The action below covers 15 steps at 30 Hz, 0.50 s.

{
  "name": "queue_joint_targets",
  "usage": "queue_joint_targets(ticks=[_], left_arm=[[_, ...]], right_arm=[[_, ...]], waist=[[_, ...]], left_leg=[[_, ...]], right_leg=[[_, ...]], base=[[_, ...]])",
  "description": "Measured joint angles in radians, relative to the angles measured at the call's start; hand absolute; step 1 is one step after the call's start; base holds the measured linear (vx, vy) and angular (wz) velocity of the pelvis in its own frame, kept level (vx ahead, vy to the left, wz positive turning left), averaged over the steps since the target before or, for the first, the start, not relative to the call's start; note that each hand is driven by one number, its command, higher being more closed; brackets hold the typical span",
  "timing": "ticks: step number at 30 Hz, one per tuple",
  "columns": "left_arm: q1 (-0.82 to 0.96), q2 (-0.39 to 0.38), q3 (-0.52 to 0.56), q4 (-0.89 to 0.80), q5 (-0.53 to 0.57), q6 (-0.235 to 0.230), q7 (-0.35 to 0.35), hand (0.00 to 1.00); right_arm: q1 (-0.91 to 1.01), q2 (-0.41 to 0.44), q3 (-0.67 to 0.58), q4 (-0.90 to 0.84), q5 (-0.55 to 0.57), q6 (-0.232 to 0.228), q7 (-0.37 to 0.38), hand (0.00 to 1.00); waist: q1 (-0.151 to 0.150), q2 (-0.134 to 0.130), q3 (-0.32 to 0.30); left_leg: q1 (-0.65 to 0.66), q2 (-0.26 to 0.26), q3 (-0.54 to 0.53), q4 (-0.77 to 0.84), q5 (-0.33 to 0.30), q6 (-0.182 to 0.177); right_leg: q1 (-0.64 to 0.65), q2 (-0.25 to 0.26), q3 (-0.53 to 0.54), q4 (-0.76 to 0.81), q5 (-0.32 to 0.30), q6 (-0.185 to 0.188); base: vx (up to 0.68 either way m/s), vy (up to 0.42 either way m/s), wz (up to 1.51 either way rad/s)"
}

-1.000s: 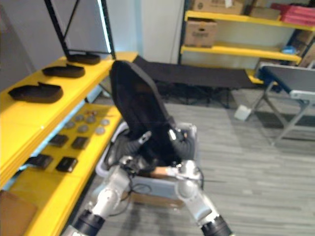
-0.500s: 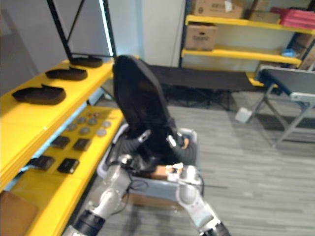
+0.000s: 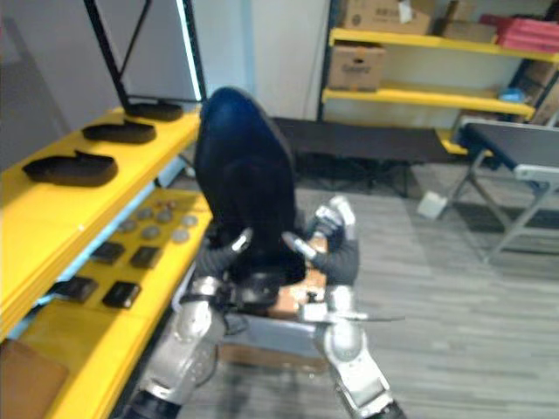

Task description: Walk over and take plastic housings, then place them on the shelf

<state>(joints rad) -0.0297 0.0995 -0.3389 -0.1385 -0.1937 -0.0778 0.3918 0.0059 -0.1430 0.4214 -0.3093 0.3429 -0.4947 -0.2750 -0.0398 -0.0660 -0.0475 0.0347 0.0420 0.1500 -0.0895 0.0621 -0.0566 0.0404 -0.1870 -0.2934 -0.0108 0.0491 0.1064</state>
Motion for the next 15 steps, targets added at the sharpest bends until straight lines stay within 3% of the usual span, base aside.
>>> queue_joint_targets(ticks=[5,7,11,15], left_arm=[[0.029,-0.003,0.065,0.003,0.100,-0.015,0.044,1.00],[0.040,-0.008,0.096,0.008,0.136,-0.029,0.068,1.00],[0.054,-0.030,0.194,0.043,0.164,-0.079,0.116,1.00],[0.103,-0.041,0.282,0.040,0.161,-0.167,0.152,1.00]], right_arm=[[0.005,0.007,-0.065,-0.038,0.371,-0.043,0.292,0.00],[0.025,0.016,-0.091,-0.038,0.427,-0.043,0.333,0.00],[0.093,0.050,-0.193,-0.036,0.429,-0.030,0.341,0.00],[0.236,0.083,-0.383,0.049,0.391,0.063,0.271,0.00]], waist=[[-0.001,0.002,0.002],[-0.001,0.004,0.003],[0.000,0.014,0.010],[-0.007,0.018,0.015]], left_leg=[[0.002,0.001,0.002,0.000,0.000,0.000],[0.002,0.001,0.003,0.000,0.000,0.000],[0.005,0.003,0.015,0.000,-0.002,-0.001],[0.011,0.009,0.027,0.000,-0.007,-0.005]], right_leg=[[0.000,0.001,0.003,0.001,0.000,0.001],[0.000,0.001,0.004,0.001,0.000,0.001],[-0.004,0.001,0.021,0.001,0.001,0.002],[-0.006,0.005,0.033,-0.002,-0.001,0.006]], base=[[0.00,0.000,0.00],[0.00,0.000,0.00],[0.00,0.002,-0.09],[0.00,-0.005,-0.10]])
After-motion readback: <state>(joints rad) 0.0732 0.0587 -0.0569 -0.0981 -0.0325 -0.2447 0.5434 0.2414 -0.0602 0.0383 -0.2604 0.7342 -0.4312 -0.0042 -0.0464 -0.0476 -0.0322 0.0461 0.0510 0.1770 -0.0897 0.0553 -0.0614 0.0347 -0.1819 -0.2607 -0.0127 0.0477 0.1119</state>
